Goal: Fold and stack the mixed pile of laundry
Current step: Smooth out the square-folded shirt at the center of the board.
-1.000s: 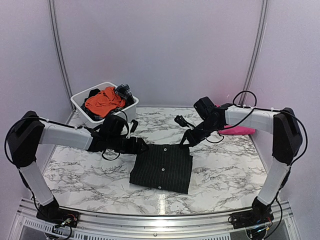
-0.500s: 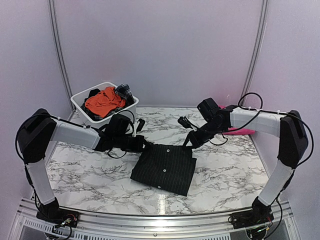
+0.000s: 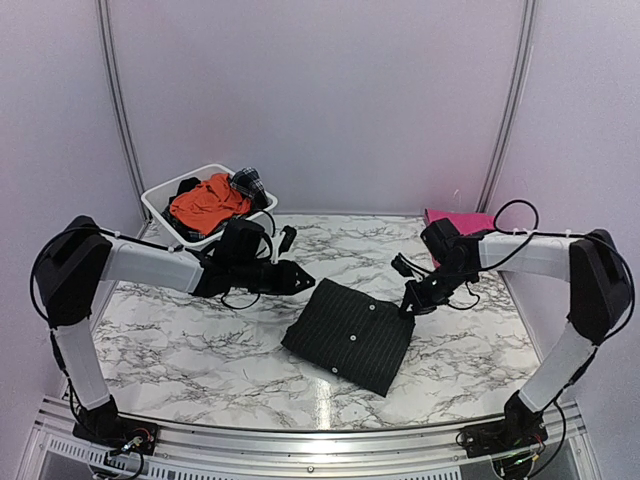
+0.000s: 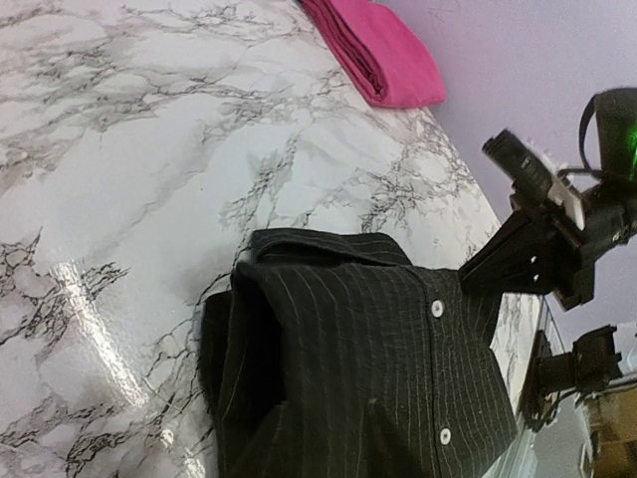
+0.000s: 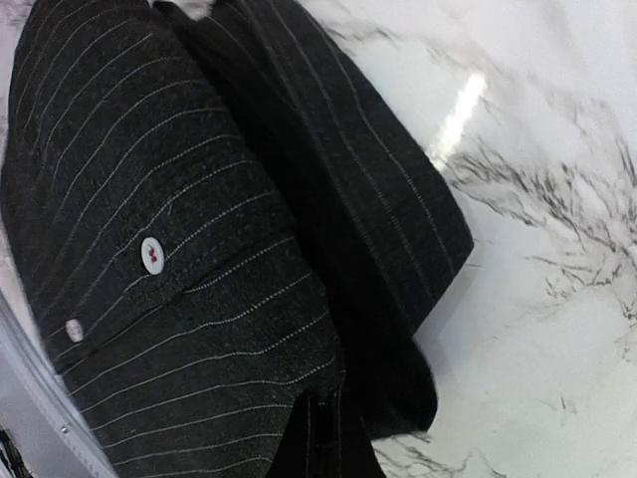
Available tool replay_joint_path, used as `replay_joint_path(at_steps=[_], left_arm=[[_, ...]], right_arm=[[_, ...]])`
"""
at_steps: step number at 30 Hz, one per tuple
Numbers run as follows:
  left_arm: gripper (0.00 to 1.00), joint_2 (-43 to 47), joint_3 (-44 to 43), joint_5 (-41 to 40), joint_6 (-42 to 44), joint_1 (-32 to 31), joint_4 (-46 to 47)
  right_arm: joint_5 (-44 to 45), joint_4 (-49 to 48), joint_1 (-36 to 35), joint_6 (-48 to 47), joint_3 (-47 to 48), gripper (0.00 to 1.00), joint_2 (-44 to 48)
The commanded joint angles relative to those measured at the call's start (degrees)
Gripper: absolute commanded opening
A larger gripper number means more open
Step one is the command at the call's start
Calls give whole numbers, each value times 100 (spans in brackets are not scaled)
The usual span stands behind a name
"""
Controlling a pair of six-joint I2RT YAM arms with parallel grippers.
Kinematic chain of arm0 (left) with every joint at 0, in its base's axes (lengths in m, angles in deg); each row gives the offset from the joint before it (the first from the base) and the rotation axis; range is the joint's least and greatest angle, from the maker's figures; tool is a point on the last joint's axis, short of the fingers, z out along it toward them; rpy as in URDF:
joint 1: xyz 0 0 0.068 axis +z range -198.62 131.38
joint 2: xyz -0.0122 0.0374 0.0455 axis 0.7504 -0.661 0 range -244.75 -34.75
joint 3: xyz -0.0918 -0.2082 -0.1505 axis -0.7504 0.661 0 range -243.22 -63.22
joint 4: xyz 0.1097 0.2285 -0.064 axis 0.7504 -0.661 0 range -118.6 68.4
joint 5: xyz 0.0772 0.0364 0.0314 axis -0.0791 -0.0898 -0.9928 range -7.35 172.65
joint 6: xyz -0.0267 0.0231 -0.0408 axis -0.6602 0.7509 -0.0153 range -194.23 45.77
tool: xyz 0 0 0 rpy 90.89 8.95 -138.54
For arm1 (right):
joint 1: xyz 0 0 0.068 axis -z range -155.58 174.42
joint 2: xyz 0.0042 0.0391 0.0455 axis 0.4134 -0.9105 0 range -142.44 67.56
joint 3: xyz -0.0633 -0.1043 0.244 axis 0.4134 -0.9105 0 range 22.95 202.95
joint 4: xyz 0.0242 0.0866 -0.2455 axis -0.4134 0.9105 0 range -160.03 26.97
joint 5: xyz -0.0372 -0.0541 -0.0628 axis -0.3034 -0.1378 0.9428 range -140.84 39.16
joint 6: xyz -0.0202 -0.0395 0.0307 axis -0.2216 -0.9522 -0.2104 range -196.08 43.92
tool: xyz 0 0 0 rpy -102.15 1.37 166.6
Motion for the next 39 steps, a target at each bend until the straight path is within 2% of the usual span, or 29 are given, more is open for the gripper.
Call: replay_joint_path(at_steps=[1, 6, 9, 14, 17, 22, 26, 28, 31, 34, 36, 39], left_arm=[[44, -452, -325, -210, -75, 47, -61], [81, -96, -121, -581, -17, 84, -138], [84, 287, 139, -743, 79, 126, -316], [82, 1225, 718, -1027, 436, 111, -795], [80, 1628, 960, -1134, 630, -13, -1108], [67, 1631, 944, -679, 684, -227, -1167], [63, 1234, 746, -571, 473, -282, -956], [63, 1025, 586, -526, 456, -288, -903], [59, 447, 102, -406, 567, -288, -1068], [52, -114, -426, -523, 593, -247, -1297], [48, -387, -579, -598, 473, -170, -1303], [43, -748, -690, -595, 214, -26, -1217]], right_arm=[[839, -281, 161, 243, -95, 0, -848], [1077, -620, 28, 155, 351, 0, -1915], [1076, -648, -263, 47, 885, 0, -2317], [910, -440, -913, -183, 1884, 0, -2584], [758, -241, -999, -144, 2063, 0, -2389], [757, 87, -958, -148, 2058, 0, -1930], [917, 242, -635, 24, 2470, 44, -1721], [607, 143, -516, 180, 2606, 53, -1485], [-309, -137, -536, 524, 2440, 51, -1152], [-1266, -1040, -788, 1272, 1609, 44, -906], [-1532, -1599, -929, 1702, 1082, 41, -941], [-1471, -2112, -891, 1984, 504, 39, -1164]])
